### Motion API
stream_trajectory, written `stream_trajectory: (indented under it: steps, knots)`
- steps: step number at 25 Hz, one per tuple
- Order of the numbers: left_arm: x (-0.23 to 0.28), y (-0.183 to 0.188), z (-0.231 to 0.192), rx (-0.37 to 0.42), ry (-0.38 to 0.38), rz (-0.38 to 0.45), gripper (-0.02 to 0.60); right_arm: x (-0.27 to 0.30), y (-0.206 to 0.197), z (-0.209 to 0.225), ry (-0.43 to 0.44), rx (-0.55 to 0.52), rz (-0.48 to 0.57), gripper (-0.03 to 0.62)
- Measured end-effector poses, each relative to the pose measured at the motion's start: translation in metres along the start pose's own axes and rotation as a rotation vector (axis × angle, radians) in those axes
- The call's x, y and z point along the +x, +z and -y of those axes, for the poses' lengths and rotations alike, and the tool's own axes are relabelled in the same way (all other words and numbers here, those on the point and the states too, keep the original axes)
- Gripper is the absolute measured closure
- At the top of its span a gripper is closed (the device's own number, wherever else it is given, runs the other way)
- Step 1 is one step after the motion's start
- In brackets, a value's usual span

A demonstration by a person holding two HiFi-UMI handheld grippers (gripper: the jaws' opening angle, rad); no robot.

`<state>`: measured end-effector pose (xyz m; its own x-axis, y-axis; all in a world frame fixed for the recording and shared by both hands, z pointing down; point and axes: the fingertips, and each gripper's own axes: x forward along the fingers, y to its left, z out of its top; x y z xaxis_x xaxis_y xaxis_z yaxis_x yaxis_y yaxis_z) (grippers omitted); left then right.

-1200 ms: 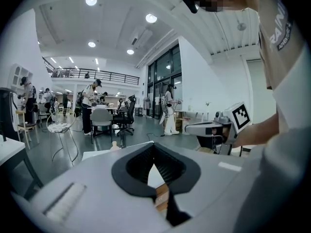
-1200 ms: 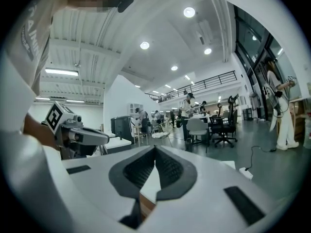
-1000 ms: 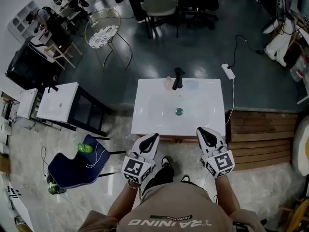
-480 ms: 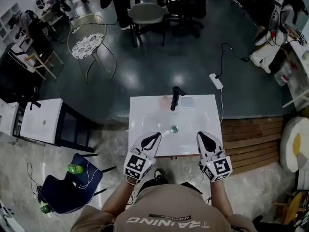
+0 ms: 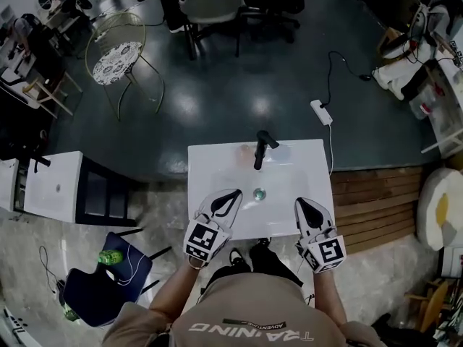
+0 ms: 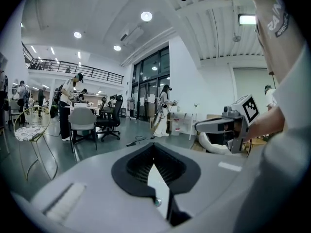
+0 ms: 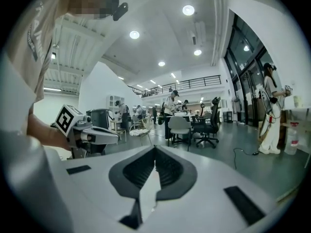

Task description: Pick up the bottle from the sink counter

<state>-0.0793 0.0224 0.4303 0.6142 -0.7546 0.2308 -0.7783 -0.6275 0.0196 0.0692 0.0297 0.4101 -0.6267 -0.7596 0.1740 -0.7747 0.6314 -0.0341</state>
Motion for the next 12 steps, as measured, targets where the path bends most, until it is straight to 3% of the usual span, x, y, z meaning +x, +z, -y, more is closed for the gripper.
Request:
stream_trajectory:
  steps: [6, 12]
  knots:
    - [0.030, 0.005, -0.011, -0.062, 0.010, -0.028, 0.574, 0.035, -0.001, 0.040, 0.052, 0.037, 0.028, 0.583]
    - [0.047, 0.024, -0.030, -0.034, 0.098, -0.028, 0.574, 0.073, 0.012, 0.071, 0.136, 0.048, 0.065, 0.583]
